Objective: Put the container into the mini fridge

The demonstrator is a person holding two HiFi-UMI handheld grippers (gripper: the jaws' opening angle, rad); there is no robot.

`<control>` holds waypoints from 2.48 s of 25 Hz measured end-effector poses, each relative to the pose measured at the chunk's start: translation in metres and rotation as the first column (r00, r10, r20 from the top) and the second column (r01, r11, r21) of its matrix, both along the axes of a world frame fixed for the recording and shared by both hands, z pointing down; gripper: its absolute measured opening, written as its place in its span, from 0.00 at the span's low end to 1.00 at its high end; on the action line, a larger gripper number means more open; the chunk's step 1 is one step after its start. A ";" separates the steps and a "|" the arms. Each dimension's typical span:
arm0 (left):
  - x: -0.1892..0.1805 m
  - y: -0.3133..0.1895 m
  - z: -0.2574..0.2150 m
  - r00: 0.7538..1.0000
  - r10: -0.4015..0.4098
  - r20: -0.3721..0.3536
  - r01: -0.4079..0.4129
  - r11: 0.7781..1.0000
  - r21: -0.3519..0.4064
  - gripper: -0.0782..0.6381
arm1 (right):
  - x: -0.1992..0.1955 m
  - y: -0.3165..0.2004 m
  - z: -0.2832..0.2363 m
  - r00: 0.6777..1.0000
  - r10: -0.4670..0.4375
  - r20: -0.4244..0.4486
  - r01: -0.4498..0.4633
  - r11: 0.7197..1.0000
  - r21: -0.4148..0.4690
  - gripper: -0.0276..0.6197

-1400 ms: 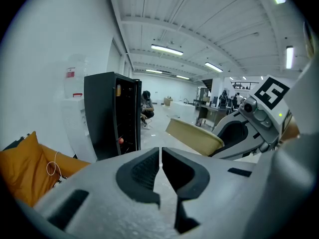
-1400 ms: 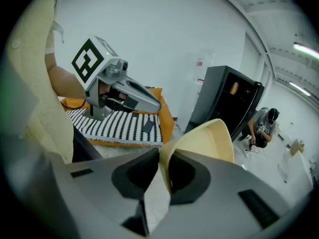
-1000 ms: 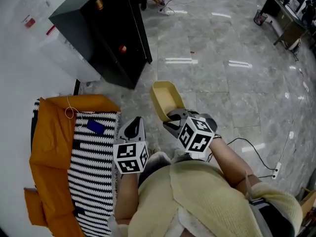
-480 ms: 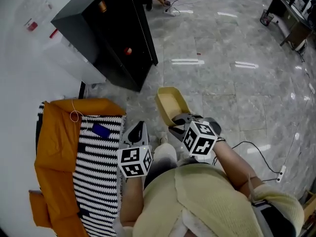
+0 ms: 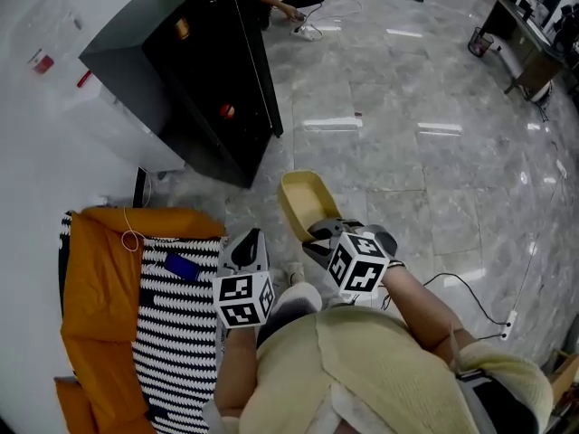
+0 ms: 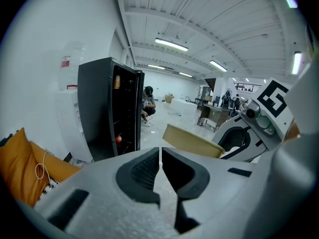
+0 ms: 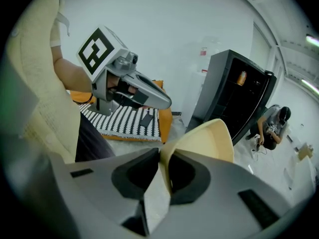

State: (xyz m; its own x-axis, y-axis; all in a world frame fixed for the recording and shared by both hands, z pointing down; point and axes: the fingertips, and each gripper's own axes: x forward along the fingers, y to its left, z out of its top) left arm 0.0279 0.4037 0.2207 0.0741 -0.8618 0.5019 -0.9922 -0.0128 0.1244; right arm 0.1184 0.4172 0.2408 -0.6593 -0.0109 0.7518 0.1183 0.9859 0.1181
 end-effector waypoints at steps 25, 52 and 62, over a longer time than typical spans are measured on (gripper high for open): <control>-0.098 -0.088 0.011 1.000 0.026 0.013 -0.026 0.999 -0.031 0.16 | -0.086 -0.099 0.020 0.998 0.046 -0.053 -0.048 0.998 -0.029 0.15; -0.088 -0.261 0.036 0.985 -0.167 0.043 0.169 0.984 -0.059 0.16 | -0.071 -0.266 0.052 0.970 -0.229 -0.078 0.223 0.972 -0.078 0.15; -0.088 -0.298 0.069 0.986 -0.158 0.059 0.163 0.983 -0.087 0.16 | -0.068 -0.291 0.084 0.963 -0.246 -0.110 0.233 0.966 -0.115 0.15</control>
